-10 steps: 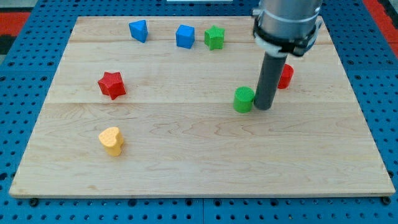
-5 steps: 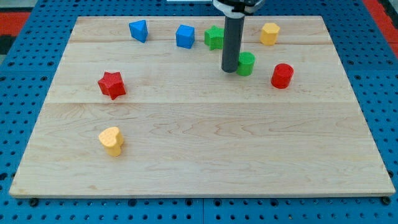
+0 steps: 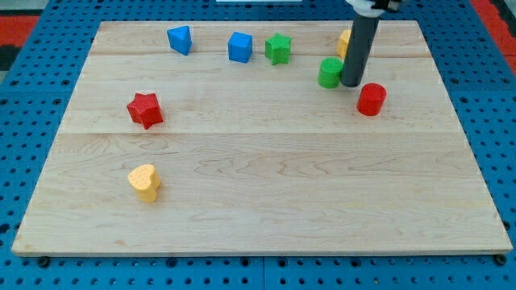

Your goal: Move the green circle to the yellow hexagon

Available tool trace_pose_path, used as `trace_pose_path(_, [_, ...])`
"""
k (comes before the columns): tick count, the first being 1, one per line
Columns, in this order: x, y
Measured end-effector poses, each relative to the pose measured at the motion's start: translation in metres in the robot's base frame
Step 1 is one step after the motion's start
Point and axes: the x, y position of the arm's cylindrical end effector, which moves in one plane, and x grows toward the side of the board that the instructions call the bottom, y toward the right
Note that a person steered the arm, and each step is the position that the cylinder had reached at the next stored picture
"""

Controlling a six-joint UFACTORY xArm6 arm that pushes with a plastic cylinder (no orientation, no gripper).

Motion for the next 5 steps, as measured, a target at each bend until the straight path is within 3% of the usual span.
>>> trace_pose_path(1, [0.018,-0.011])
trace_pose_path(3, [-0.006,-0.076])
trace_pose_path(5, [-0.016,-0.071])
